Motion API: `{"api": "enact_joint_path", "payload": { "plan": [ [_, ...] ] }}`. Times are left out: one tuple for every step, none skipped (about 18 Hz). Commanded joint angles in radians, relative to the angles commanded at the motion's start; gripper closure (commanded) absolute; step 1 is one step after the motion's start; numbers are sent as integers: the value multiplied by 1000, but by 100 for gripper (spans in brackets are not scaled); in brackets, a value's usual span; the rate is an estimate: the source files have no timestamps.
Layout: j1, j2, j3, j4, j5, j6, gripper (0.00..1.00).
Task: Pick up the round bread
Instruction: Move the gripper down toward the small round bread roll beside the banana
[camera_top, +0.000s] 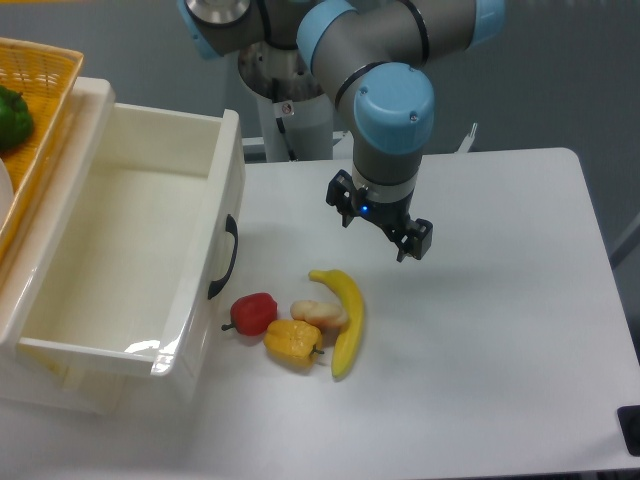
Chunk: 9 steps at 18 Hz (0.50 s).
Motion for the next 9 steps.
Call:
{"api": "enact_joint_path", "payload": {
  "plan": [
    [0, 0, -2, 0, -3, 0, 0],
    [0, 0, 0, 2, -6, 0, 0],
    [0, 2, 0, 2, -11, 0, 0],
    [0, 0, 0, 2, -20, -3, 0],
    [-2, 0, -2, 2, -32, -8, 0],
    [-3, 0, -5, 2, -40, -9, 0],
    [-3, 0, -15, 5, -43, -9, 0],
    [-5, -2, -26, 8, -51, -12, 0],
    [-3, -2, -32, 8, -54, -11, 0]
  ]
}}
